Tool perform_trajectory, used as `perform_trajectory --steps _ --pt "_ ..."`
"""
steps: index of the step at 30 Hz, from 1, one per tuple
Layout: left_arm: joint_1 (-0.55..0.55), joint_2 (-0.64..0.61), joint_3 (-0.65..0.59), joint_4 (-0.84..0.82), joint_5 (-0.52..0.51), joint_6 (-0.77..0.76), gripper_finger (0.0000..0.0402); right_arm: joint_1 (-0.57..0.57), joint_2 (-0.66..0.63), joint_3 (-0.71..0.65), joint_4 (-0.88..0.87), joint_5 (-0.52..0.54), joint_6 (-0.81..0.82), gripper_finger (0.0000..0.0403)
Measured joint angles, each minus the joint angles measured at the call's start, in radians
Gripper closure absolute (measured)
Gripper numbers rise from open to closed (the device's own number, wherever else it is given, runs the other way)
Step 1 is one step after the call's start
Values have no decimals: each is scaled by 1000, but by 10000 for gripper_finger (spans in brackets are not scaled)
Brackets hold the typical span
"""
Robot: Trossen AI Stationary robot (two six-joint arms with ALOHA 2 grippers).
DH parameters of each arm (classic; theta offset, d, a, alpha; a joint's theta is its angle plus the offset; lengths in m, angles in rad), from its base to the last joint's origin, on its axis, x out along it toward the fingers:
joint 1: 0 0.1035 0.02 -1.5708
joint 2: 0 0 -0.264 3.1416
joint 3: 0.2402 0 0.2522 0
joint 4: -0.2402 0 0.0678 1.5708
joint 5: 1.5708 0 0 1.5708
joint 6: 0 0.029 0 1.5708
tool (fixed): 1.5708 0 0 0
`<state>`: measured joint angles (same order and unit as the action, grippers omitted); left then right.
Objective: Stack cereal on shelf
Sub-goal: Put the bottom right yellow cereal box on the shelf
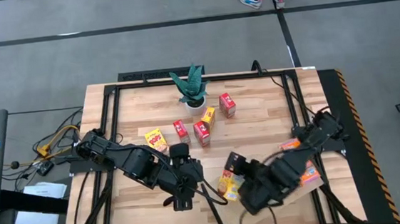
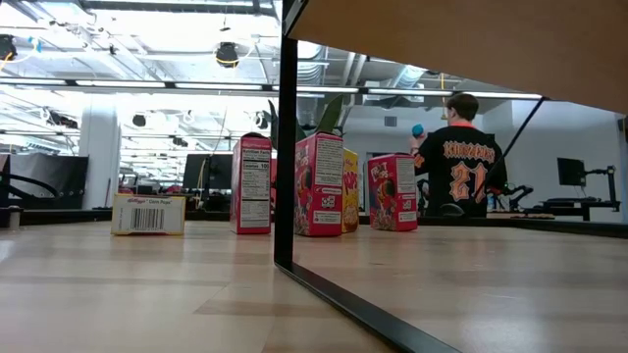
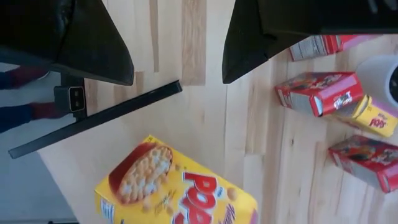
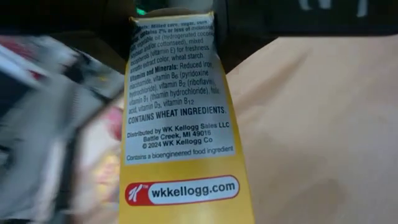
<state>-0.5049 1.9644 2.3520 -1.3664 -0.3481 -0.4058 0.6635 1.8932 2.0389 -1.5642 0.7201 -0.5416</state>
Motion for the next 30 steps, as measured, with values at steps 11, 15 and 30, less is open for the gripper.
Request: perform_trajectory --steps 11,15,30 --pt "50 -1 0 232 51 162 165 103 2 0 -8 409 -9 235" --pt "87 -3 0 321 193 175 165 150 2 0 -7 576 -39 229" --pt "234 -35 0 376 436 62 75 347 2 -1 -2 655 -27 237"
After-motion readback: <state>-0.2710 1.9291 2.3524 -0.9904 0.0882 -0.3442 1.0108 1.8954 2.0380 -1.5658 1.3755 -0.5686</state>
